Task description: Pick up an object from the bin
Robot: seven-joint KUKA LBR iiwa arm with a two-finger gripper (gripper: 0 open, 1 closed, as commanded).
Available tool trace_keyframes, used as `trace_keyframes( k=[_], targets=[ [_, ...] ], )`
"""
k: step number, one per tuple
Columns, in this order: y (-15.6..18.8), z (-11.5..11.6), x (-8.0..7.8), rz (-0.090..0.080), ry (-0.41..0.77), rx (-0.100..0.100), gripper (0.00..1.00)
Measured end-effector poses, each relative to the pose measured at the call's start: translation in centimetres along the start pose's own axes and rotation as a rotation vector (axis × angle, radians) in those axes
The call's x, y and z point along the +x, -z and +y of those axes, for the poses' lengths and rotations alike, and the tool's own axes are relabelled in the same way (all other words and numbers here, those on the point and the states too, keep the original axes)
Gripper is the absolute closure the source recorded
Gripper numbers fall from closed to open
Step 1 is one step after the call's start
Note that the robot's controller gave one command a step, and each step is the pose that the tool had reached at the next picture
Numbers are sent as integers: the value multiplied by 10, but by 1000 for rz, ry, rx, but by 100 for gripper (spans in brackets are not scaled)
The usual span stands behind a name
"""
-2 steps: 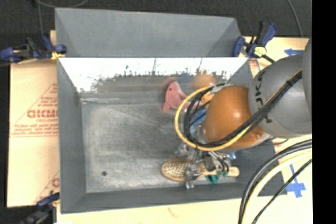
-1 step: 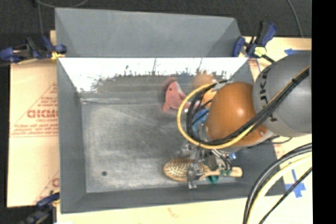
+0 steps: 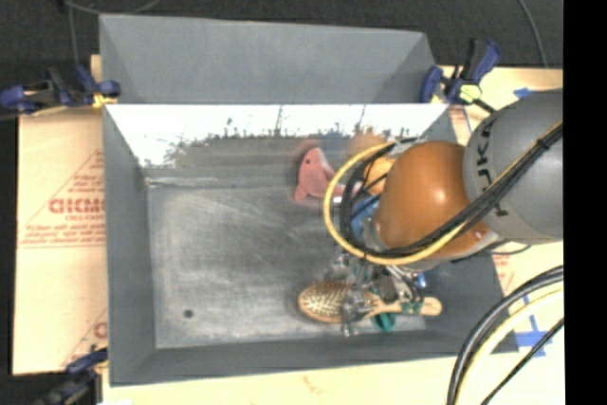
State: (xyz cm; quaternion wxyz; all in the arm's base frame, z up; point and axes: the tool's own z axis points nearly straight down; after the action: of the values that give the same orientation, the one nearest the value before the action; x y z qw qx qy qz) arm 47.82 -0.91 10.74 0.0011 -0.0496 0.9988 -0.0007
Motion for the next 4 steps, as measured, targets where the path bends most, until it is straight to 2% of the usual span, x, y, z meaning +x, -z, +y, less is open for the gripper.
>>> trace_keyframes(
  k=[2,4],
  targets=[
    [11,-1,-1,-2,-1,1,100],
    [25,-1,0,5,-3,0,100]
  ],
)
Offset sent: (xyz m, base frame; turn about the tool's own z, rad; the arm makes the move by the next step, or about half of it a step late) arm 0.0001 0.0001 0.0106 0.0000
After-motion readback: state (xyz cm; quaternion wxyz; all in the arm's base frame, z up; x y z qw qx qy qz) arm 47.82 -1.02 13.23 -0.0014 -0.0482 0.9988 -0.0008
